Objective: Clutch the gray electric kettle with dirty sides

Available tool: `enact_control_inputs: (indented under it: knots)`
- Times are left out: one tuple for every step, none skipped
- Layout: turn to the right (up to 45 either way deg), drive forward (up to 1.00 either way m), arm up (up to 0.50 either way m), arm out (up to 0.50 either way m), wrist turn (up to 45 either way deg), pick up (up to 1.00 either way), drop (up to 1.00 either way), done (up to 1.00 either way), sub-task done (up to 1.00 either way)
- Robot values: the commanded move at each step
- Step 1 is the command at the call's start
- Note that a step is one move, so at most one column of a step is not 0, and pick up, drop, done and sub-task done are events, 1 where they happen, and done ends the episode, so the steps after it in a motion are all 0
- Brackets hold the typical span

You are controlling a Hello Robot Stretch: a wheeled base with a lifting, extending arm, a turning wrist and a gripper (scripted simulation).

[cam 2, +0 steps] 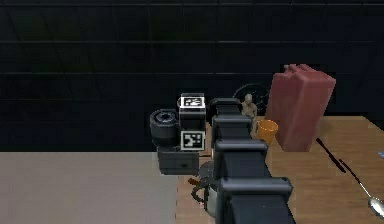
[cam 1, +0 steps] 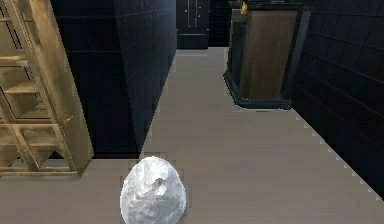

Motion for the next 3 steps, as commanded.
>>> enact_control_inputs:
  knots:
    - [0.0,0.00,0.00,0.00,24.0,0.00,0.00,0.00,0.00]
    - [0.0,0.00,0.00,0.02,0.0,0.00,0.00,0.00,0.00]
    - [0.0,0.00,0.00,0.00,0.0,1.00,0.00,0.00,0.00]
